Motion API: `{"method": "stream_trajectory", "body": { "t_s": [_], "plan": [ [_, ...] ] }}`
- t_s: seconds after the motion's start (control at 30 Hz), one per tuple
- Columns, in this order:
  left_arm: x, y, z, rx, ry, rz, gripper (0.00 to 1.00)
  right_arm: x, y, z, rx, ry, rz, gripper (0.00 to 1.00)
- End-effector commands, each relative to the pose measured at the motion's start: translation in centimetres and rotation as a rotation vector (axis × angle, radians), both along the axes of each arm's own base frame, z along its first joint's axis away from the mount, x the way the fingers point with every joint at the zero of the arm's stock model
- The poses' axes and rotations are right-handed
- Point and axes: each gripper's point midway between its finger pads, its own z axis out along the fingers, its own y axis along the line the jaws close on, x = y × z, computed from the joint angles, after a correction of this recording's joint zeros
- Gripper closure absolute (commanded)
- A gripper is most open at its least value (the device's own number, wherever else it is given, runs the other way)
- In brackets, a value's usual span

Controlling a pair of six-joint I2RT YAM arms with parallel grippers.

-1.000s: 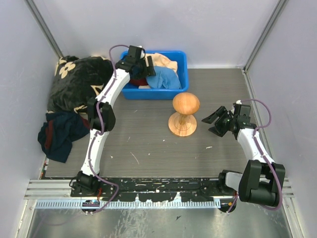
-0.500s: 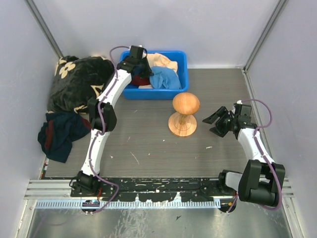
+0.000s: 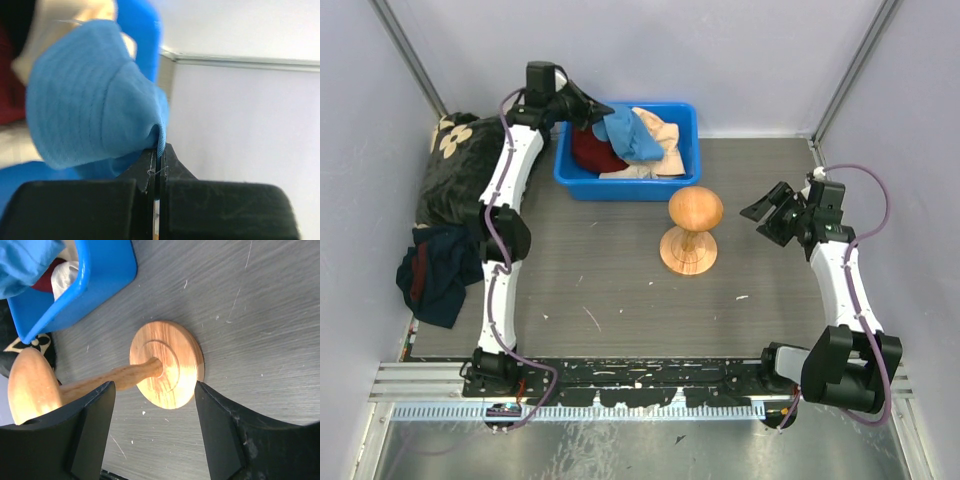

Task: Stack the hats

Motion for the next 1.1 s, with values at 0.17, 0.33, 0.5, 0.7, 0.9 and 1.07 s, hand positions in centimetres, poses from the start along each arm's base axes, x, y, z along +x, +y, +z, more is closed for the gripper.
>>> {"method": "stream_trajectory", "body": {
  "t_s": [0.17,0.33,0.5,0.7,0.9,1.07],
  "plan": [
    [-9.8,-4.3,19.0,-0.393,-0.177,-0.272,1.0,1.2,-1.8,3.1,-0.061,-0.088,-0.026,0.29],
    [-13.0,-4.8,23.6,-0.507,-0.178,-0.337,1.0,1.8,-1.0,6.0,-0.04,-0.213,0.033,0.26],
    [-16.5,-5.7,26.1,-0.554,-0.152,-0.409,1.0,3.3,0.8,11.9,0.0,-0.423,0.159,0.25],
    [-19.6,-6.7,26.4,-0.559,-0.099,-0.463,1.0,3.7,4.1,19.1,0.045,-0.697,0.383,0.24],
    [-20.9,-7.3,27.1,-0.615,-0.026,-0.489,1.0,3.4,7.1,22.4,-0.048,-0.96,0.464,0.18],
    [-21.1,-7.7,27.8,-0.652,0.001,-0.501,1.0,3.3,7.7,22.9,-0.027,-1.007,0.494,0.17]
  ]
}}
